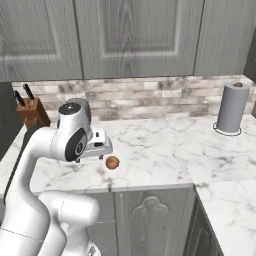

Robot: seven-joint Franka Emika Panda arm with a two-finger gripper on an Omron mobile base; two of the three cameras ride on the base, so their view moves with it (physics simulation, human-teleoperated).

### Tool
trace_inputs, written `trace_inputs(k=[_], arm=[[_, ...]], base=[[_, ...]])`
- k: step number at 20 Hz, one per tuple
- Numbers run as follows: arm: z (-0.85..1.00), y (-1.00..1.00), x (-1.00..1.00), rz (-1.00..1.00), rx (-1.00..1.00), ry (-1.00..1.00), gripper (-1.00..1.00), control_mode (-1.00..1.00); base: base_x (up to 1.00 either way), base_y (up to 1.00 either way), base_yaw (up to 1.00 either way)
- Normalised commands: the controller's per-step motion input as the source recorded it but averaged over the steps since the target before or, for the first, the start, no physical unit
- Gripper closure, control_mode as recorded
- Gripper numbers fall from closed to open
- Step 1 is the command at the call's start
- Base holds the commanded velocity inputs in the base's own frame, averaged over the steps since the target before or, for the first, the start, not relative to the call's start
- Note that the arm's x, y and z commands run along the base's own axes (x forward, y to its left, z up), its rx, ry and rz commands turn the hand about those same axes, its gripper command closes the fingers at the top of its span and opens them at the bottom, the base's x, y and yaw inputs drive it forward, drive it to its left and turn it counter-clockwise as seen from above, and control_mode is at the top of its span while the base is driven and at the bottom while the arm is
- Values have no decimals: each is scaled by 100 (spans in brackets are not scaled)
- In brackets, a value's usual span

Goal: Place the beer and liquor on the top shelf of the fridge to keep them out of children's reach, and place the onion on lower shelves for easy access.

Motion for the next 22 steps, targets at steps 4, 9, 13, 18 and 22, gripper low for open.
trace_inputs(k=[4, 9, 13, 18, 22], arm=[[-39, -2, 16, -5, 0, 0, -100, -100], [-33, 0, 10, -25, 1, 0, -100, -100], [-25, -1, 19, -31, 5, 0, -100, -100], [-6, -1, 38, -19, 12, 0, -100, -100], [-7, -4, 41, 0, 8, 0, -100, -100]], base=[[0, 0, 0], [0, 0, 0], [0, 0, 0], [0, 0, 0], [0, 0, 0]])
